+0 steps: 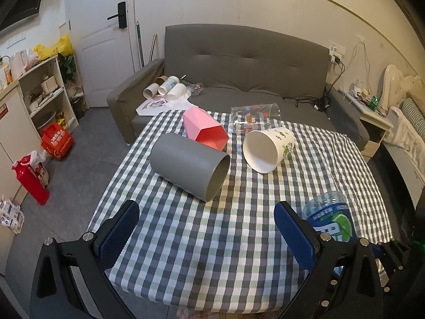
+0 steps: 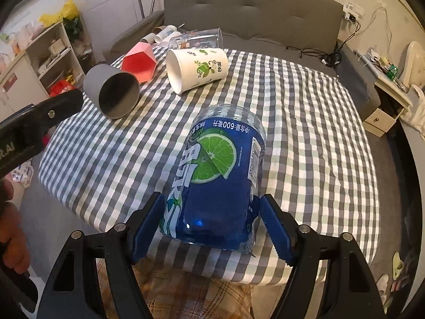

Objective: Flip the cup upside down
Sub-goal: 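Lift the blue bottle off the table with the right gripper, then grasp the blue bottle with the left gripper while the right gripper releases it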

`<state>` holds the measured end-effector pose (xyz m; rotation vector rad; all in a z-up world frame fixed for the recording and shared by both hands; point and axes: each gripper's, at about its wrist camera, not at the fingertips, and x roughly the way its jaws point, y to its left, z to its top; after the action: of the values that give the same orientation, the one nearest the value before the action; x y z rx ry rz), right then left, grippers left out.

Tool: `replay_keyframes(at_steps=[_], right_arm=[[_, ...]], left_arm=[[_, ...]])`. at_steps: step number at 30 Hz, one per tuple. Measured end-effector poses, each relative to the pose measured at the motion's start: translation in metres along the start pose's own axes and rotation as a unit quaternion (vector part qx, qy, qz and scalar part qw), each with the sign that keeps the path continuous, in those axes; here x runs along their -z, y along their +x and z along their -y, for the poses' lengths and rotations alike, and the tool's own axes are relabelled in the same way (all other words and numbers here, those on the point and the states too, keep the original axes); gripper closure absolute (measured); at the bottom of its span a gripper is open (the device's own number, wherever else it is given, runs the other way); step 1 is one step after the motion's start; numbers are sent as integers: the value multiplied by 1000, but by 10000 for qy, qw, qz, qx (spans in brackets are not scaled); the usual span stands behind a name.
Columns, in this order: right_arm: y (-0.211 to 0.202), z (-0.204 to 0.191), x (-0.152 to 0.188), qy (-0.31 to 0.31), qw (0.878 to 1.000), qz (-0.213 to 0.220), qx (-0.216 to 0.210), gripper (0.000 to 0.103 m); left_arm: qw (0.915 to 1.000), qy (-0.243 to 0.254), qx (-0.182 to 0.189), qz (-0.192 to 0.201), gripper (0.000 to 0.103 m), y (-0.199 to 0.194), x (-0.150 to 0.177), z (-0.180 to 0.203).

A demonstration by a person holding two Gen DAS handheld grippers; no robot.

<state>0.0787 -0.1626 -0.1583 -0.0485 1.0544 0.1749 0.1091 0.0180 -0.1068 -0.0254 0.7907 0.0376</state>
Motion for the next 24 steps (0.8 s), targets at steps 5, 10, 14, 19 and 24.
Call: replay_keyframes(at_steps=[5, 10, 14, 19, 24], right_arm=[[-19, 5, -2, 75, 9991, 291, -283, 12], [-57, 27, -12, -44, 9981, 601, -94, 10], [-68, 70, -22, 111, 9980, 610, 156, 9], [-66, 128, -27, 523, 9958, 575, 486, 9], [-51, 157, -27, 618, 9949, 519, 602, 9]], left_arm=[[9999, 126, -23, -89, 0, -3, -3, 7], [9992, 121, 235, -299, 0, -7, -11, 29], [9956, 343, 577, -652, 0, -2, -20, 63], [9890, 638, 711, -1127, 0, 19, -23, 110], [9808, 681, 700, -1688, 0, 55, -13, 134]])
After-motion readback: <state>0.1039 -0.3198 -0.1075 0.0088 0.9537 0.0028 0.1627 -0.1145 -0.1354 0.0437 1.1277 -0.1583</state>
